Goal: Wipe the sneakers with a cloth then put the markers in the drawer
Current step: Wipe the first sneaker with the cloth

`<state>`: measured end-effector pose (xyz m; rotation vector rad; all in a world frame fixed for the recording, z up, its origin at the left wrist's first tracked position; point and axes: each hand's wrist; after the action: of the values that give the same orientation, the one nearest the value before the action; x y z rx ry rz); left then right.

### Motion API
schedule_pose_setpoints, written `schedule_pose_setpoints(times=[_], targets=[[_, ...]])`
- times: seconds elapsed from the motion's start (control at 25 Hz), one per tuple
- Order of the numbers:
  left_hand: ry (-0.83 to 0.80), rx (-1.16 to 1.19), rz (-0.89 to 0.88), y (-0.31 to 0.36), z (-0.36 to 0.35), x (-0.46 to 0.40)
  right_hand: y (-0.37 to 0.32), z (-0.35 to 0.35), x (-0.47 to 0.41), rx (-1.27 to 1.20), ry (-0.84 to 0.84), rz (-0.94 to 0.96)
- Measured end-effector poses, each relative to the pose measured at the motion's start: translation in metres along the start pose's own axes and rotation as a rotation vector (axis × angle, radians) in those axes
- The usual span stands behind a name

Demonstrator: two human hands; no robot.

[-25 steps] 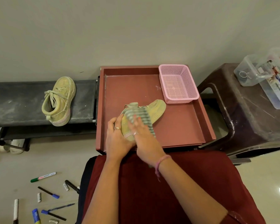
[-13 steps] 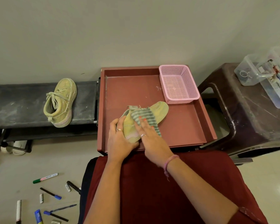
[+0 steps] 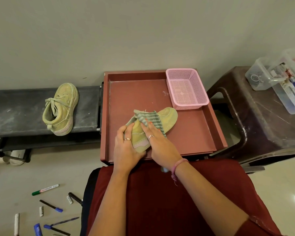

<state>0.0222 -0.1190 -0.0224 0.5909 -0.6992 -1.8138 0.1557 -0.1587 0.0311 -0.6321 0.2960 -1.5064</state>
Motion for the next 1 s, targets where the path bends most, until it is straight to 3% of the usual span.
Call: schedule_pose_setpoints(times=[0.12,0.24,0.32,0.44,0.56,0.8,1.0], targets=[[-0.005,0.026,0.020,0.000,-0.001,0.000,-0.012,0.013,-0.022,-0.024,0.042,-0.081],[0.005,0.082,0.036,-0.003,0.002,0.001,-0.028,-0.001,0.003,0.046,0.012,0.022],[0.001,0.066,0.054,-0.004,0.003,0.000,-0.012,-0.010,0.021,0.142,0.081,0.060],[-0.009,0.003,0.013,0.001,0.004,0.000,0.041,0.008,-0.004,0.223,0.198,-0.139],[-0.017,-0.032,0.005,0.004,0.003,0.001,0.063,0.032,-0.021,0.101,0.180,-0.295],[-0.003,-0.008,0.013,0.003,0.002,0.000,0.021,-0.020,0.023,0.014,0.082,-0.079],[-0.011,0.047,0.074,0.005,0.003,-0.003,0.043,0.003,-0.015,0.092,0.190,-0.167]])
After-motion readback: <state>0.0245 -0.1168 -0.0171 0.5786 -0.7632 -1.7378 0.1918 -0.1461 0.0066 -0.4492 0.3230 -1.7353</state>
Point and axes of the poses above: each hand's wrist, its own x-axis away from the middle knuckle, its own z-axis out of the back of the hand, y = z × x, and after that the axes turned 4 degrees about -y, right-handed
